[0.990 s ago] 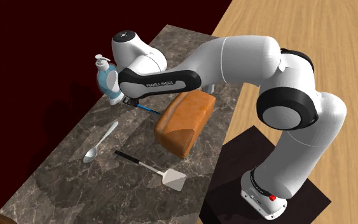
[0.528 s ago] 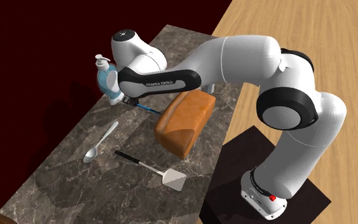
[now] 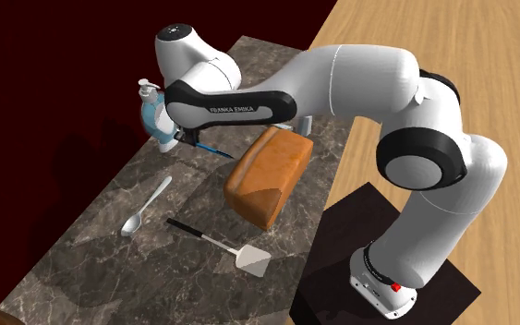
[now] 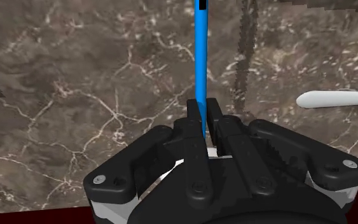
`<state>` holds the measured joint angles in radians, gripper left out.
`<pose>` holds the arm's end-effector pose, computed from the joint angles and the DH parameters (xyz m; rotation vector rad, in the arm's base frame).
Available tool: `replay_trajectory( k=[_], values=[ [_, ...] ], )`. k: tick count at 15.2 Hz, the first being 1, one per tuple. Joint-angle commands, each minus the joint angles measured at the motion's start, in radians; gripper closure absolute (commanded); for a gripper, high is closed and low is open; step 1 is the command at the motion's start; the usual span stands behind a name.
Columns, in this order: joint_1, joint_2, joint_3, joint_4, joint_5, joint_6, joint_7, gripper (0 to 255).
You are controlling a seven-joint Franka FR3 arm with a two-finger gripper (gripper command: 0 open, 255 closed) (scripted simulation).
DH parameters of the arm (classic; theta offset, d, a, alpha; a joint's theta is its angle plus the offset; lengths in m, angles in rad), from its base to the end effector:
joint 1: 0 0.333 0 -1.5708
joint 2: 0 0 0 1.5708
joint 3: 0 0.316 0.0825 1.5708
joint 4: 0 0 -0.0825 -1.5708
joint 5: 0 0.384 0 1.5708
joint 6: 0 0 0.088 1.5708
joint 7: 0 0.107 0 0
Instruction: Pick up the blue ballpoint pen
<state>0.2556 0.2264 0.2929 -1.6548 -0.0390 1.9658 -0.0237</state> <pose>0.5529 0.3176 0.4900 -2.9606 -0.8761 -0.1297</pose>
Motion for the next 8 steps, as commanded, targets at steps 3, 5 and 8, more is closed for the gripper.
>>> replay_trajectory(
  k=[3, 5, 8],
  values=[
    [0.001, -0.006, 0.001, 0.045, 0.002, -0.051, 0.0, 255],
    [0.001, -0.007, 0.002, 0.071, 0.003, -0.078, 0.0, 255],
    [0.002, -0.007, 0.002, 0.086, 0.003, -0.093, 0.0, 255]
  ],
)
